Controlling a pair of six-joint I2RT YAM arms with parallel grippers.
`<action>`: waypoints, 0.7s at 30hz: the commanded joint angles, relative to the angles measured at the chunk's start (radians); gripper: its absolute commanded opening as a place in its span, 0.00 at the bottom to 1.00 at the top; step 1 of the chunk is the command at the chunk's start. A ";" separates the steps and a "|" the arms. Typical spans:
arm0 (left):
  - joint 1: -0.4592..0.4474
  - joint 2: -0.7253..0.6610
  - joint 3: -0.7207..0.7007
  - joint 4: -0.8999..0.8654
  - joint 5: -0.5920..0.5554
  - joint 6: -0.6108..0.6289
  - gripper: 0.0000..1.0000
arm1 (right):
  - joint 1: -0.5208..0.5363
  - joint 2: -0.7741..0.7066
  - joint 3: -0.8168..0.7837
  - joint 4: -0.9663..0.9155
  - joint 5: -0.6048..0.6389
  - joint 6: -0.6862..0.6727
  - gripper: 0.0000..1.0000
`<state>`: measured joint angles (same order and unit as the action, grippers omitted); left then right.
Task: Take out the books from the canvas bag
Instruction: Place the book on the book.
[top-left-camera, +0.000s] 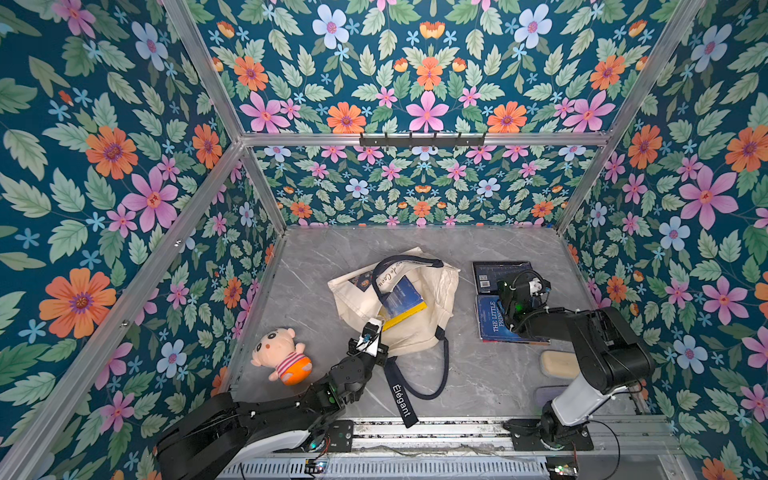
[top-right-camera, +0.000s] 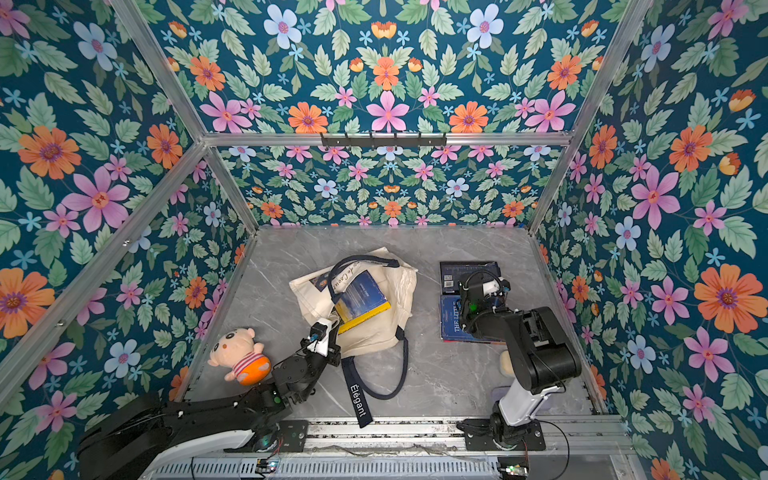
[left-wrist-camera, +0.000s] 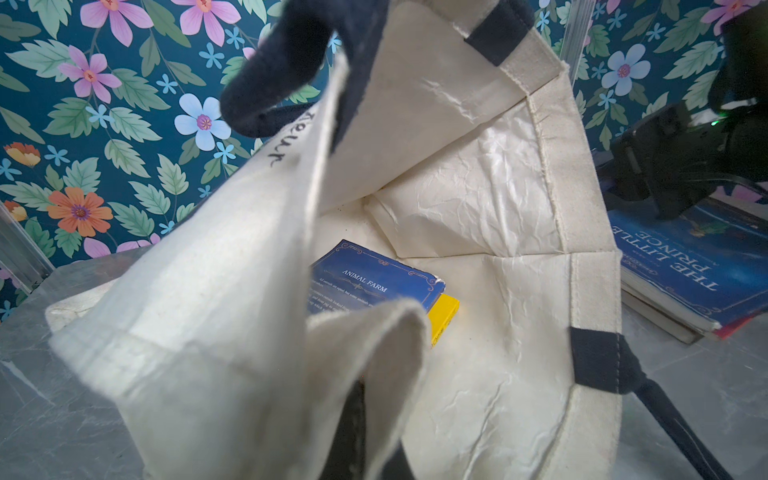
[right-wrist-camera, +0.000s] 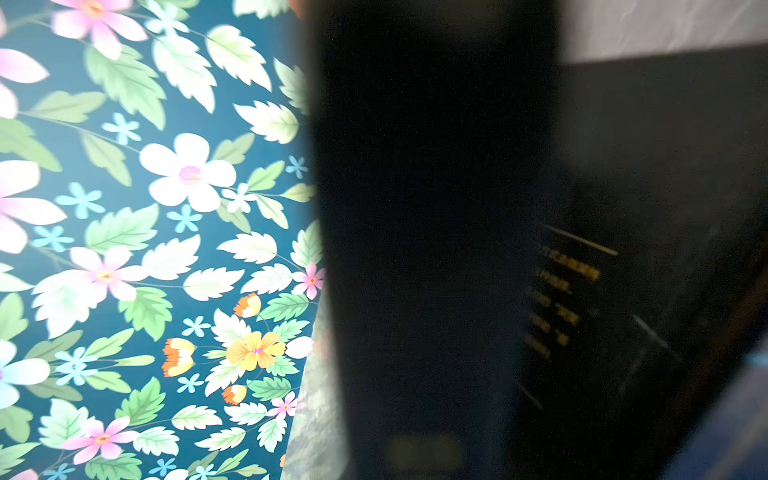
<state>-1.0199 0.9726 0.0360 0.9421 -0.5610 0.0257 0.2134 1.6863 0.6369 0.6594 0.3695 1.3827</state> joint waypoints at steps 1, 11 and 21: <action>0.002 -0.002 0.008 0.036 0.011 -0.004 0.00 | -0.009 0.003 -0.001 -0.022 -0.050 0.056 0.07; 0.001 -0.004 0.011 0.032 0.018 -0.004 0.00 | -0.021 -0.104 -0.014 -0.099 -0.110 0.027 0.42; 0.002 -0.004 0.010 0.030 0.020 -0.006 0.00 | -0.059 -0.104 0.005 -0.177 -0.260 0.060 0.51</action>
<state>-1.0199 0.9699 0.0360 0.9413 -0.5514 0.0257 0.1593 1.5841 0.6422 0.4946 0.1589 1.4132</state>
